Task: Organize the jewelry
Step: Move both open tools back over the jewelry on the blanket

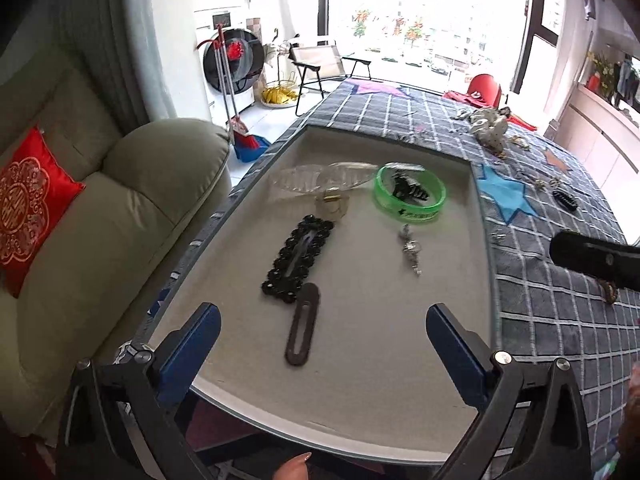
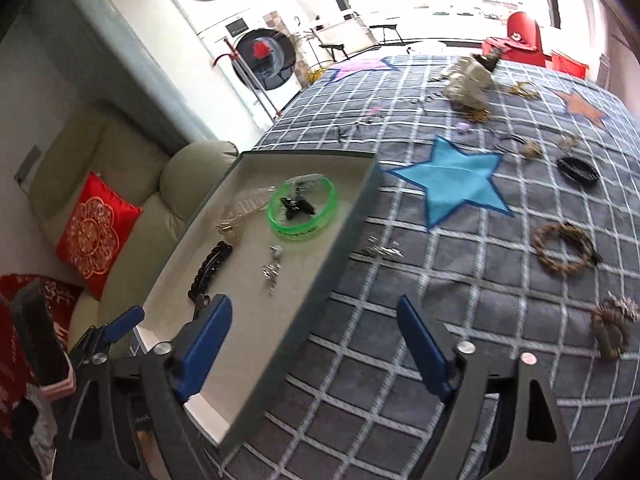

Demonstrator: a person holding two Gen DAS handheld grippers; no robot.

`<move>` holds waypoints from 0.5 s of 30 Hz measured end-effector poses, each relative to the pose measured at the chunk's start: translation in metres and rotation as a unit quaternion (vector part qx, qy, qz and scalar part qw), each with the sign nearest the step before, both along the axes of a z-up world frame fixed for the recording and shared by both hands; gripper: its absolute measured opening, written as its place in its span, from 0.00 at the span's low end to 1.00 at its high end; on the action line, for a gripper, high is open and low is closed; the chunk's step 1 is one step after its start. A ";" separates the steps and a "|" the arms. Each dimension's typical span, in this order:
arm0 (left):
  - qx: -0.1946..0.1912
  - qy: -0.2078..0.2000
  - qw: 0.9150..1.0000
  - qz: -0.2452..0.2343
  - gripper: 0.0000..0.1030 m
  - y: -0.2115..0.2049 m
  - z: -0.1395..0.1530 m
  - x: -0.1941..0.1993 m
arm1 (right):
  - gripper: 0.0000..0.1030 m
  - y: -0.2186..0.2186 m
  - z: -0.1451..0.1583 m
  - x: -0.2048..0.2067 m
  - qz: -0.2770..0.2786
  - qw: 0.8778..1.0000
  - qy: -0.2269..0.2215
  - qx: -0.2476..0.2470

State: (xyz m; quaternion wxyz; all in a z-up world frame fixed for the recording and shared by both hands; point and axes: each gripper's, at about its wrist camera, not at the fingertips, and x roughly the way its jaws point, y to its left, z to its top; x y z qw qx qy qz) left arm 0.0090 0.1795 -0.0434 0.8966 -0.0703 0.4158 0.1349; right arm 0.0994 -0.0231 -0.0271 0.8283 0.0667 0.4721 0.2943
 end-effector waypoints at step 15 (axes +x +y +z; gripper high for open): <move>0.024 -0.026 0.998 -0.058 1.00 -0.072 0.039 0.001 | 1.00 -0.099 0.013 -0.029 -0.055 0.997 -0.049 -0.033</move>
